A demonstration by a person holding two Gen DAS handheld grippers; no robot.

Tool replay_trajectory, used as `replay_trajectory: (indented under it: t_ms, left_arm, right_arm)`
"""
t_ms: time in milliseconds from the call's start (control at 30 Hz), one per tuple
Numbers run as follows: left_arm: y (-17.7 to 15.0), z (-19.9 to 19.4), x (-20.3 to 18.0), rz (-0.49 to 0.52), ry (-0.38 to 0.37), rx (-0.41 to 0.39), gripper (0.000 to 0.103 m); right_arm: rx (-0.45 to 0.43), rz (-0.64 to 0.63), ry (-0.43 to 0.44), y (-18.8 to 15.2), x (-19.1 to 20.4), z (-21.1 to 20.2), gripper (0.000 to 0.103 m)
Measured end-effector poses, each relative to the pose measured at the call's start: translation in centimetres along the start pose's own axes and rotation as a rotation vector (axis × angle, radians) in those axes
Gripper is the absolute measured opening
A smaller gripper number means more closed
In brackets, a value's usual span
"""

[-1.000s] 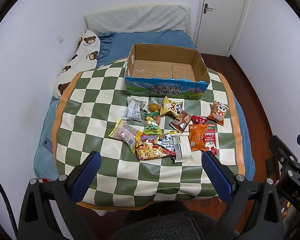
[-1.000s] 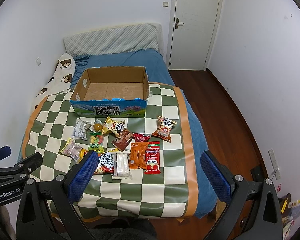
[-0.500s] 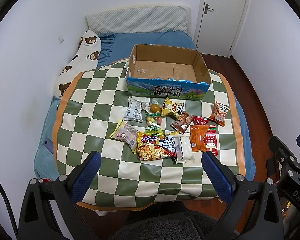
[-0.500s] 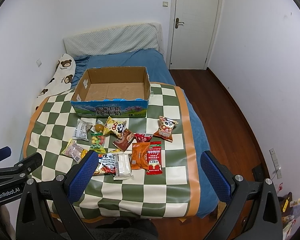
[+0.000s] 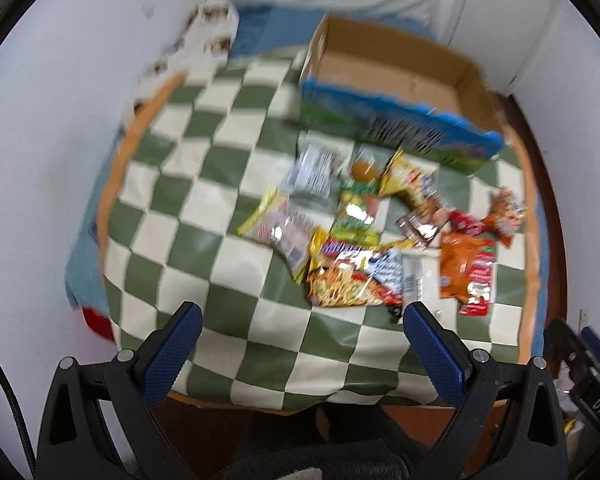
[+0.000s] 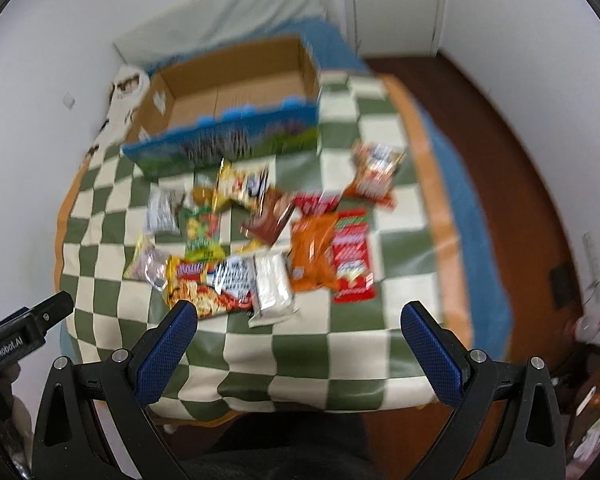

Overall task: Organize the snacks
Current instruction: 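Grasp the yellow noodle pack with left tool while right tool grasps clear bread packet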

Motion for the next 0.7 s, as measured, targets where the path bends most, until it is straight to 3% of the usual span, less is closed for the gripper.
replay_trajectory:
  t_ms: [133,267,433,500,533,633,700]
  left_arm:
    - [2.1,5.9,1.3,-0.066,-0.013,0.117,0.103]
    - [3.5,9.5,0.4,-0.004,0.040,0.138,0.103]
    - [4.9,12.8,-3.2,0.277,0.157,0.108,0.103]
    - [5.2,13.8,-4.9,0.414,0.196,0.095,0.103]
    - [5.2,14.3,-5.9,0.499,0.220,0.087,0.103]
    - [4.9,15.2,-8.4,0.736,0.301,0.053,0.103]
    - [4.5,15.8,-10.0,0.887,0.317,0.045,0.103]
  right_arm:
    - [0.123,-0.012,0.034,2.1,0.5,7.8,0.103]
    - [0.230,-0.030,0.046,3.8,1.4,14.6,0.101]
    - [0.362,-0.036,0.121,4.8,2.2,21.8,0.085]
    - [0.406,-0.035,0.137,4.9,2.2,23.8,0.064]
    - [0.430,-0.032,0.149,4.8,2.2,24.8,0.061]
    - [0.419,-0.025,0.180,4.7,1.7,25.1,0.057]
    - [0.412,-0.019,0.178,4.2,1.0,24.6,0.057]
Point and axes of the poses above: each gripper's, at about its wrist camera, not at the fingertips, and z roughly the way its jaws point, x to its left, y to its top, the point moved 5 cm from there along z, roughly the way its jaws point, and after that the axes turned 15 degrees about x, right-handed, at the moved point
